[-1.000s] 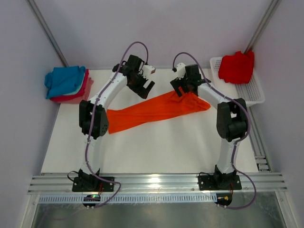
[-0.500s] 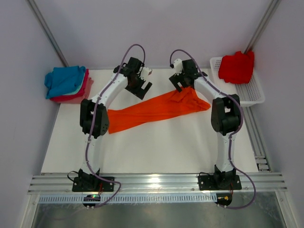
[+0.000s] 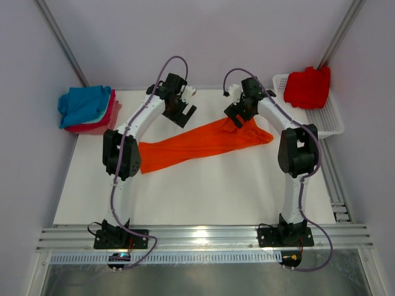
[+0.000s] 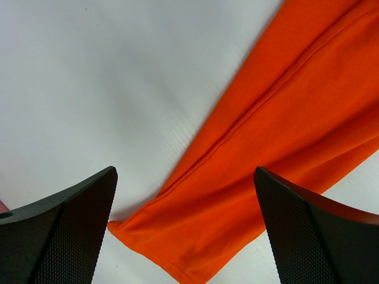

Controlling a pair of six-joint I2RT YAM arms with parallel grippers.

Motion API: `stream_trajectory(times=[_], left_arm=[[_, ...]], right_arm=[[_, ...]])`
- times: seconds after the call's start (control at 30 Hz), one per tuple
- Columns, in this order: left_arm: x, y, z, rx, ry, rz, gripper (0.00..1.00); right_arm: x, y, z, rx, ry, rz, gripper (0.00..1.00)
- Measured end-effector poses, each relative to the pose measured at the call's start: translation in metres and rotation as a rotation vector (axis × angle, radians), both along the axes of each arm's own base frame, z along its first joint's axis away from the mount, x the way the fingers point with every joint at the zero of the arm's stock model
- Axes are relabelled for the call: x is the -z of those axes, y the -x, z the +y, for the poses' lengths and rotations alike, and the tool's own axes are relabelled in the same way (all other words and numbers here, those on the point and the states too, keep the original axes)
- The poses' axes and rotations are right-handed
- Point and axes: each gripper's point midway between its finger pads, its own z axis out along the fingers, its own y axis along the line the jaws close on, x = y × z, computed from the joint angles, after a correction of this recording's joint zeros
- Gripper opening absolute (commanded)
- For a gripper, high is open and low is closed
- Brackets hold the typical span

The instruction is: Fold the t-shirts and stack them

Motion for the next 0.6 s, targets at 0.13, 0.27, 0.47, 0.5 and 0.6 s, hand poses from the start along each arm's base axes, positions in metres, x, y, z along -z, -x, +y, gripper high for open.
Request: stream_trajectory(times=[0.13,0.27,0.47,0.5,0.6], left_arm=[[-0.002,-0.001,0.004,-0.004,-0.018,-0.012,0.99],[-0.006,-0.003,0.008,0.001,-0.039,-0.03,0.99],[-0.009,-0.004,0.011,0.0,-0.057,-0.041,0.99],[-0.008,-0.005,0.011,0.0,-0.059,-0.042,0.99],[-0.009,-0.005,0.012,0.005,-0.063,-0.043,0.99]], right_arm=[[0.0,0.032,0.017,-0.149,-0.064,0.121,0.95],[-0.005,0.05,0.031,-0.23,-0.125,0.186,0.95],[-0.005,0.057,0.037,-0.28,-0.145,0.204,0.94],[-0.005,0.056,0.037,-0.284,-0.143,0.197,0.94],[-0.004,0.05,0.036,-0.294,-0.132,0.173,0.92]])
